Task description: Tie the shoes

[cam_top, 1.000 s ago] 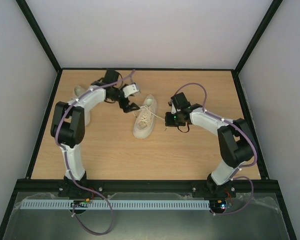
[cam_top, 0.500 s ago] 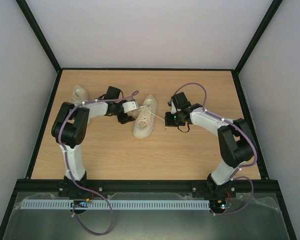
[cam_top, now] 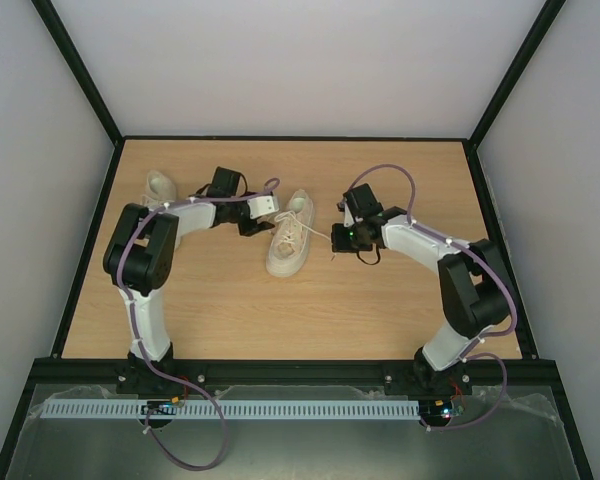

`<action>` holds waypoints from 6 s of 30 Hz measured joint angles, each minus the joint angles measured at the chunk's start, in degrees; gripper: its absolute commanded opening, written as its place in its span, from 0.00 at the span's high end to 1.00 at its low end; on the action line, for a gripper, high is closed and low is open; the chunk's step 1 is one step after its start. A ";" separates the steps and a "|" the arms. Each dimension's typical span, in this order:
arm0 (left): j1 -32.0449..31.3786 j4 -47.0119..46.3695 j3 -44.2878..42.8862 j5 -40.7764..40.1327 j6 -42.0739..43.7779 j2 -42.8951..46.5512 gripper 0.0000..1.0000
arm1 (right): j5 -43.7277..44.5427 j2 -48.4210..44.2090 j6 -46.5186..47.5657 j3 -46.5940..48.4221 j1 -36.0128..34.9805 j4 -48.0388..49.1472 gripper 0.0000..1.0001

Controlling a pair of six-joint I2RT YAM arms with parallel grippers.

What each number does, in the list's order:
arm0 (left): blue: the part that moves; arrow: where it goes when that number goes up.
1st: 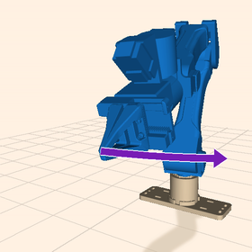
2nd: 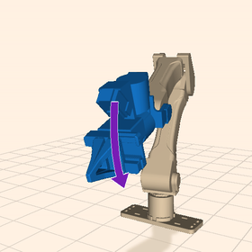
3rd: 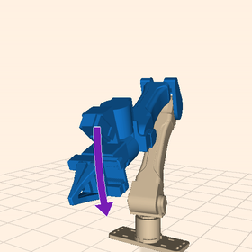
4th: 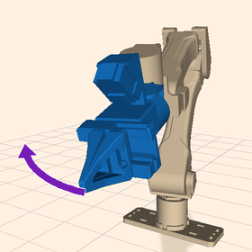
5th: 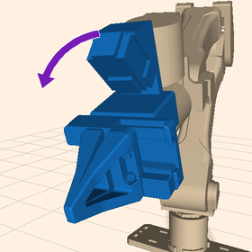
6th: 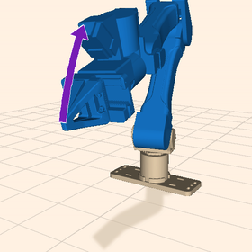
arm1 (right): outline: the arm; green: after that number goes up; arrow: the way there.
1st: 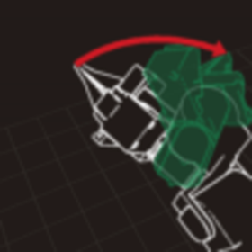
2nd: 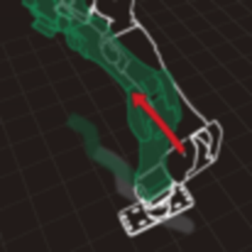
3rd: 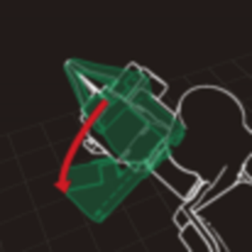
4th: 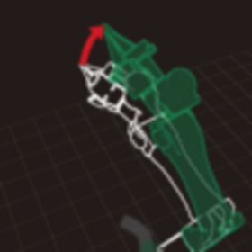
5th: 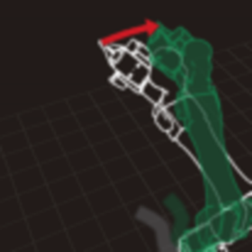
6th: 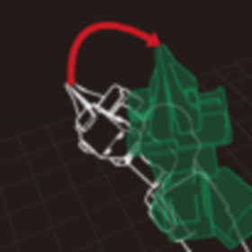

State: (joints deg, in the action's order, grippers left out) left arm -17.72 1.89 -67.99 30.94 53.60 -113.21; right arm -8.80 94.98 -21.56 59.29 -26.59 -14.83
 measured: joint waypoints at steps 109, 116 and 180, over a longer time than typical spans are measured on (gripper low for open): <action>0.35 8.72 8.87 -11.19 -14.19 11.80 0.98 | 3.30 -4.50 -3.30 -10.43 28.33 5.18 0.99; -5.29 15.23 4.39 -7.48 -15.91 16.90 0.98 | 2.43 -11.45 -4.96 -14.10 16.52 5.01 0.64; -5.40 25.73 -4.35 5.03 -9.18 14.49 0.97 | -27.52 10.49 39.26 0.07 -3.76 43.47 0.99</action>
State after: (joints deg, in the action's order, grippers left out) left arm -23.11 27.62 -72.34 35.97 44.42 -98.72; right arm -36.32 105.47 17.69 59.35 -30.35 28.64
